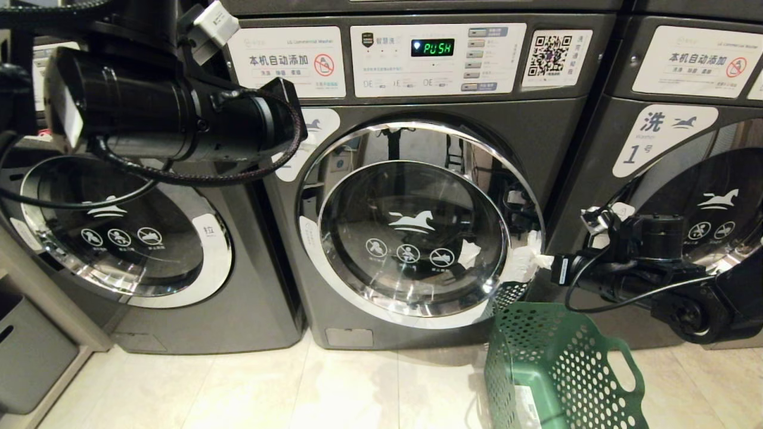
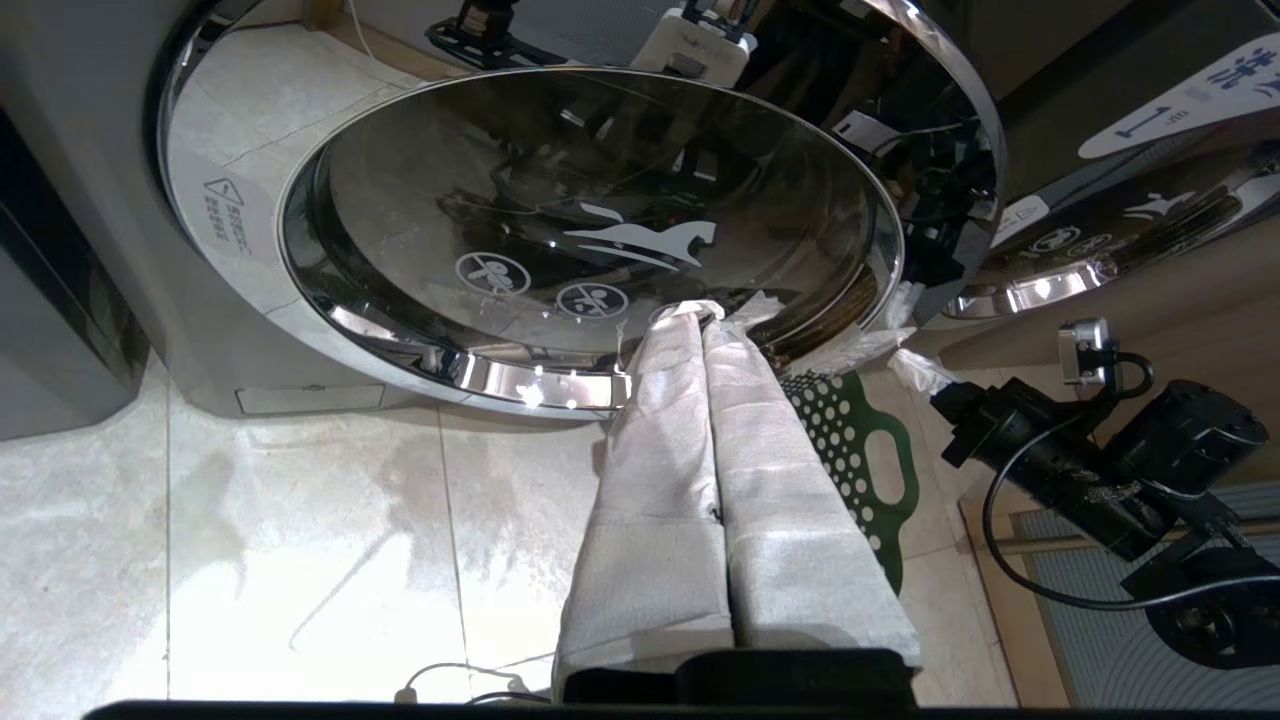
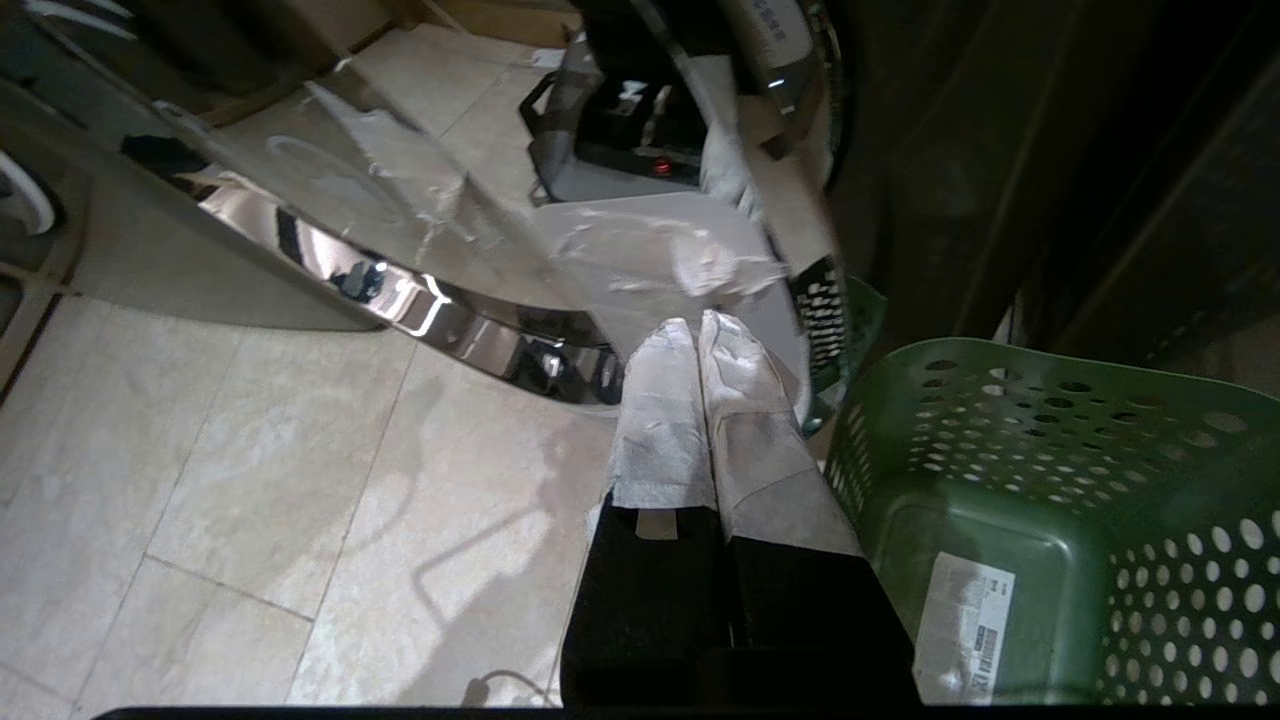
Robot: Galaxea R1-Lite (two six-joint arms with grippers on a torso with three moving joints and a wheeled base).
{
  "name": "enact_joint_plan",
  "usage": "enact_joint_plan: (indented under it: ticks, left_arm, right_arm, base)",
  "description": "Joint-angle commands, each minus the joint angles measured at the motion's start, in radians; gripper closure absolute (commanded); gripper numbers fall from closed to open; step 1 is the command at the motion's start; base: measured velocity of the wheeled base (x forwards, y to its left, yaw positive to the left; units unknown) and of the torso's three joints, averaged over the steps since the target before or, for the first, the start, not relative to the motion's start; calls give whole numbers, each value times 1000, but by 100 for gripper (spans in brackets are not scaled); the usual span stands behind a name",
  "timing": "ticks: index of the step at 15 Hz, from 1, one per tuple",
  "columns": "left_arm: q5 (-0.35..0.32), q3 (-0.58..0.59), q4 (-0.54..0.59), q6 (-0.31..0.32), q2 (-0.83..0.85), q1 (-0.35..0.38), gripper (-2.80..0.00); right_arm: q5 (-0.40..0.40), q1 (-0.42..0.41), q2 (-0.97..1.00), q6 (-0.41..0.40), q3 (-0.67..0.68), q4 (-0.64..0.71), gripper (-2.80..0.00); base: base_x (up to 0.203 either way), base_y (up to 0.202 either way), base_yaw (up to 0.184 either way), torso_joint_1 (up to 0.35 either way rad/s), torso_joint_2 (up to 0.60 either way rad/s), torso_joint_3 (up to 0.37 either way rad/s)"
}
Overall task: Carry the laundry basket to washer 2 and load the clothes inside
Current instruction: Close the washing machine door with the left hand, then press the washing machine door tightly with the right hand
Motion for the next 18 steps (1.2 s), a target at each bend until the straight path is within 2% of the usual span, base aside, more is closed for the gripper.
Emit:
enact_joint_plan:
  ticks: [1, 3, 5, 9, 11, 18]
  left_arm:
    - [0, 2, 5, -2, 5, -1, 0]
    - [0, -1, 9, -2, 11, -1, 0]
    - [0, 4, 10, -2, 5, -1, 0]
    - [2, 4, 10, -3, 9, -1, 0]
    - [2, 11, 10, -2, 12, -1, 0]
    - [22, 35, 6, -2, 9, -3, 0]
  right_arm:
    - [16, 4, -31, 3, 17, 12, 0]
    - [51, 6, -44, 7, 49, 24, 0]
    - [54, 9, -33, 7, 41, 24, 0]
    - [70, 18, 35, 11, -21, 23, 0]
    - [105, 18, 71, 12, -44, 23, 0]
    - [105, 18, 175, 9, -174, 20, 0]
  base:
    - [0, 0, 0, 0, 0, 0]
    - [0, 0, 0, 0, 0, 0]
    - [0, 0, 0, 0, 0, 0]
    - [0, 0, 0, 0, 0, 0]
    - [0, 0, 0, 0, 0, 0]
    - [0, 0, 0, 0, 0, 0]
